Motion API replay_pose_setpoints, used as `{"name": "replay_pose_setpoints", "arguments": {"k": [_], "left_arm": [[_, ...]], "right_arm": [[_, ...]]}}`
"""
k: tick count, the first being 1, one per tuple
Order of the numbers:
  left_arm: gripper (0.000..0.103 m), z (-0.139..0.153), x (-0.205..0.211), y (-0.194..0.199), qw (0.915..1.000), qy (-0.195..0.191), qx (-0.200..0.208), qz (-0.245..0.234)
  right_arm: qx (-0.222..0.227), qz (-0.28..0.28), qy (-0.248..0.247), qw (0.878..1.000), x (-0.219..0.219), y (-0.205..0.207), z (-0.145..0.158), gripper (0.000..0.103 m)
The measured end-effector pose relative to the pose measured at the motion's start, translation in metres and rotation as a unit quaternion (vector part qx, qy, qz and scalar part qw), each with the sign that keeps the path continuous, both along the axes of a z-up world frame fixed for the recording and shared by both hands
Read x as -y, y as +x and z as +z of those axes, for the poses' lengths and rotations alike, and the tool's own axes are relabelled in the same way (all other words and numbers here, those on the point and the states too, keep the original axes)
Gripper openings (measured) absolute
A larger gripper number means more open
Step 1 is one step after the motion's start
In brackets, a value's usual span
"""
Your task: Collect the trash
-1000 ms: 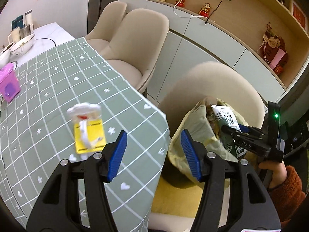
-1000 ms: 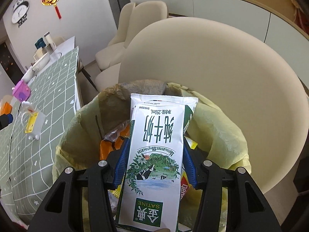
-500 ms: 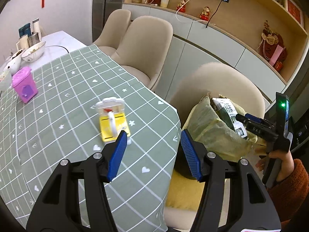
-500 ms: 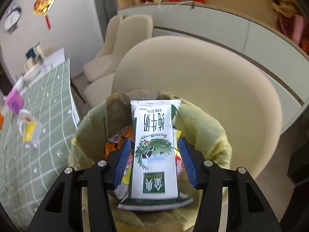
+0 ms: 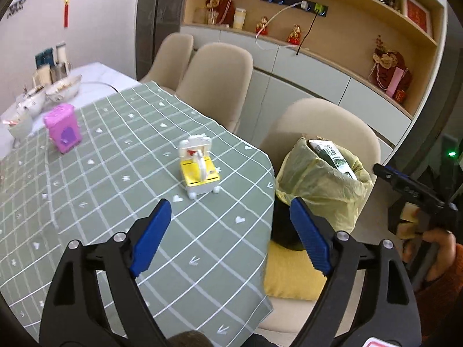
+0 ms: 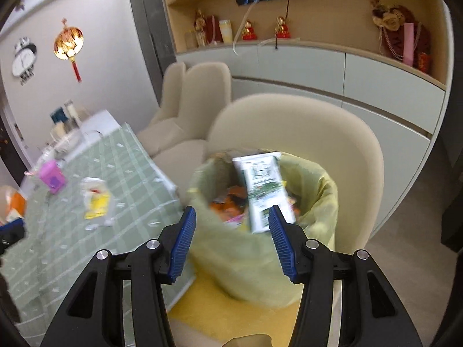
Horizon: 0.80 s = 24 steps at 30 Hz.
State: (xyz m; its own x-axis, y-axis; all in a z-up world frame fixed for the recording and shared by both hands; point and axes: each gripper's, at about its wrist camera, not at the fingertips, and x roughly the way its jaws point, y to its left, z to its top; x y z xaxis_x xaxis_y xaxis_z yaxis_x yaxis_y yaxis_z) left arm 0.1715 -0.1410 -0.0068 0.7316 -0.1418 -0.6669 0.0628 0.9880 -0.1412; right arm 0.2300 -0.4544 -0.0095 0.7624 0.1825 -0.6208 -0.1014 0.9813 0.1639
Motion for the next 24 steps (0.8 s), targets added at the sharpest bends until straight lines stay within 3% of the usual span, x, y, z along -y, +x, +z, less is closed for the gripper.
{"name": "replay_pose_setpoints", "arguments": {"k": [4,12,24], "left_arm": [[0.08,0.002,-0.007,-0.039,0.9996,0.016,0.023,0.006],[0.08,0.011,-0.022,-0.104,0.9958,0.054,0.064,0.035],[0.08,0.012,-0.037,-0.152,0.9921,0.081,0.07,0.066]], "right_arm": [[0.035,0.022,-0.008,0.999,-0.037,-0.062,0.014,0.049],[0.048,0.053,-0.013,0.997,-0.096,-0.147,0.012,0.049],[0.061,0.055,-0.027,0.996,-0.142,-0.205,0.007,0.049]]}}
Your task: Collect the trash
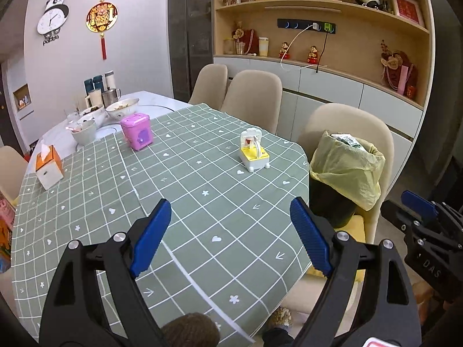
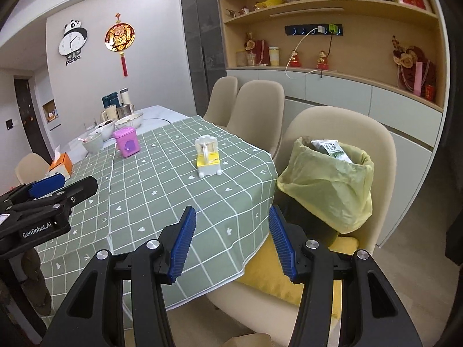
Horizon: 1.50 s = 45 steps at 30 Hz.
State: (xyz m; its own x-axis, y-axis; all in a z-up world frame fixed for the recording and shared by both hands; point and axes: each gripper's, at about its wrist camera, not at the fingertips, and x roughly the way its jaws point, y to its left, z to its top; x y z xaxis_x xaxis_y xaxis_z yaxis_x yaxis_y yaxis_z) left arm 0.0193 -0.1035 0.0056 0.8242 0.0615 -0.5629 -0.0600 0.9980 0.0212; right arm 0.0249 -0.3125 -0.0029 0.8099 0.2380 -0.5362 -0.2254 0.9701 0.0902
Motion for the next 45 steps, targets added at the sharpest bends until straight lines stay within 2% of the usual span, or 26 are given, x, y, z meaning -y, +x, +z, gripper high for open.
{"name": "replay_pose_setpoints", "arguments": {"k": [18,45], "left_arm": [[0.08,0.011,0.0,-0.021,0.9998,-0.001,0.019,-0.012],[0.08,0.012,0.012,-0.021,0.9996,0.002,0.016,-0.025]], "right_arm": [[0.01,-0.005,-0.012,1.0,-0.005,-0.012,0.009,0.049],[0.013,-0.018,-0.008,1.0,0.006,-0.014,0.01,0.049]]}}
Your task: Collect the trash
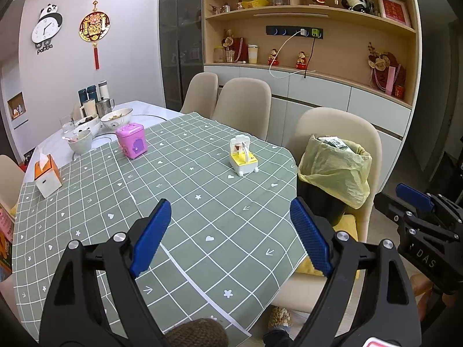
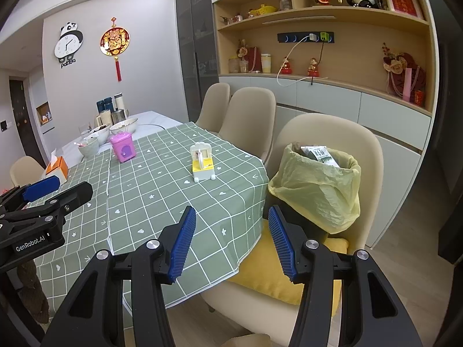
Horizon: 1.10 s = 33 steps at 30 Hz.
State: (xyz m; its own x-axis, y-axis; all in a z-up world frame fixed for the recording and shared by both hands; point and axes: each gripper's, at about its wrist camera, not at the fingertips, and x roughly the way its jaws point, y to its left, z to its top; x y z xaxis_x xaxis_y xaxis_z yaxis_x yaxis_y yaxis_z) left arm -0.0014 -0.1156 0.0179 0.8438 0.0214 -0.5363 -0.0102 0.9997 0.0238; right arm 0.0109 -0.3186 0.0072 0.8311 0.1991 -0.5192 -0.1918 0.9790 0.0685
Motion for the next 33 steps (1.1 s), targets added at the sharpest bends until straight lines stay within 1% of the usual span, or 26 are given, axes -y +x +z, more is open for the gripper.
{"name": "replay_pose_setpoints", "arguments": {"k": [23,29,32,33], "left_arm": [[0.08,-0.005,-0.005,0.002,0.9999,-0.001,-0.007,0.008],[0.08,-0.013,-0.01,0.013,0.9995,-0.011,-0.028,0.009],[0.08,-0.023,-0.022,0.026,0.9982,-0.018,-0.05,0.027],[0.08,-0.03,-0.035,0.037,0.9966,-0.026,-0.066,0.042]], "right_arm": [[-0.004,-0.001,0.003,1.0,0.002,0.0,-0.002,0.049],[-0.017,0.002,0.0,1.0,-0.001,0.007,-0.009,0.049],[-0.028,0.011,-0.004,1.0,-0.007,0.019,-0.013,0.049],[-0.032,0.021,-0.004,0.999,-0.011,0.028,-0.016,0.049]]}}
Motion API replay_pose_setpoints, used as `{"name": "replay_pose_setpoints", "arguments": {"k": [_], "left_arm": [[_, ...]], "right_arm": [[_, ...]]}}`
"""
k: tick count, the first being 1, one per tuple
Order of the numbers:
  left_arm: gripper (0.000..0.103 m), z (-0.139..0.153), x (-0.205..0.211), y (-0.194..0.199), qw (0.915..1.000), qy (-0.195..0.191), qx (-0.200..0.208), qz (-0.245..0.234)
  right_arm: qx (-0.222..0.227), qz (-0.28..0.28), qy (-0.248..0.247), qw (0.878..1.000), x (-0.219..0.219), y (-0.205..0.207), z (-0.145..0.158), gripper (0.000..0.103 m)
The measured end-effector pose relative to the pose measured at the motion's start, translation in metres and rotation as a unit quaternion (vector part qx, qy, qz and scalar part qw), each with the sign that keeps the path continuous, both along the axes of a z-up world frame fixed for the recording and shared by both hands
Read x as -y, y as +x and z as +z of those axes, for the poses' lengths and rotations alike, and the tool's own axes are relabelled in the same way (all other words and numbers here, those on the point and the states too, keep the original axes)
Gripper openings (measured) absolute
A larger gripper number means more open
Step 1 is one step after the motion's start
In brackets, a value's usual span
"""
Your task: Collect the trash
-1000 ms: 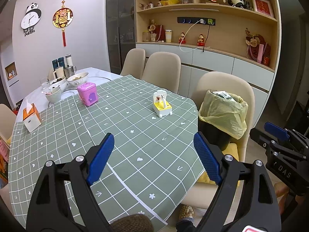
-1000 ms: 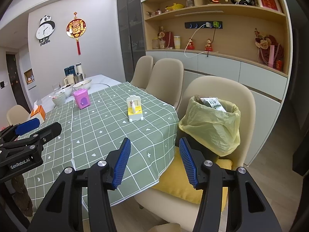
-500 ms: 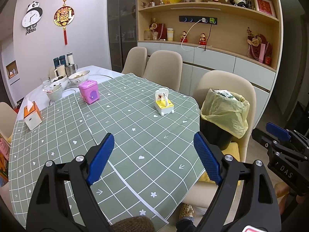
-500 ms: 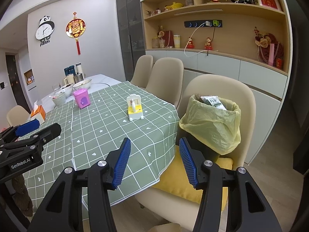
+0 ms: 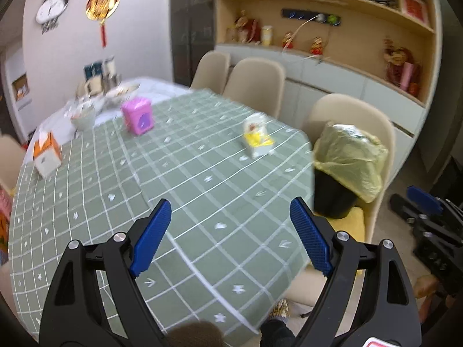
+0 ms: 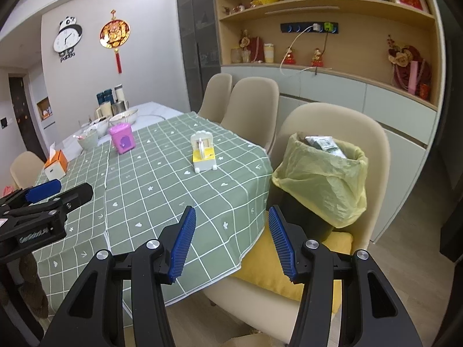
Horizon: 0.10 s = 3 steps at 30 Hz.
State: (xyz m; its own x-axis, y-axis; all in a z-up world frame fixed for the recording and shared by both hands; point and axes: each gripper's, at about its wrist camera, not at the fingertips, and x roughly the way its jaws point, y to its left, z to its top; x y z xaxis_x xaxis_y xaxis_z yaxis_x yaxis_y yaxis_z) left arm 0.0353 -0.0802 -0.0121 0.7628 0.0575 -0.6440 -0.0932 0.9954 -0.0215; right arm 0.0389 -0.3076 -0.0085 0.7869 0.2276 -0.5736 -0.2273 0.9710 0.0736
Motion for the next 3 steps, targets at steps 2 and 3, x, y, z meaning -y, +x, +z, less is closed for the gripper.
{"name": "replay_pose_setpoints", "arguments": {"k": [2,3], "left_arm": [[0.08,-0.016,-0.035,0.021,0.9981,-0.019,-0.03,0.051],[0.08,-0.029,-0.067,0.033,0.9933,-0.032,-0.047,0.1]], "right_arm": [[-0.016,0.024,-0.002,1.0,-0.013,0.021,-0.006,0.049],[-0.035,0.053,-0.001,0.998,-0.028,0.04,-0.012,0.049]]}}
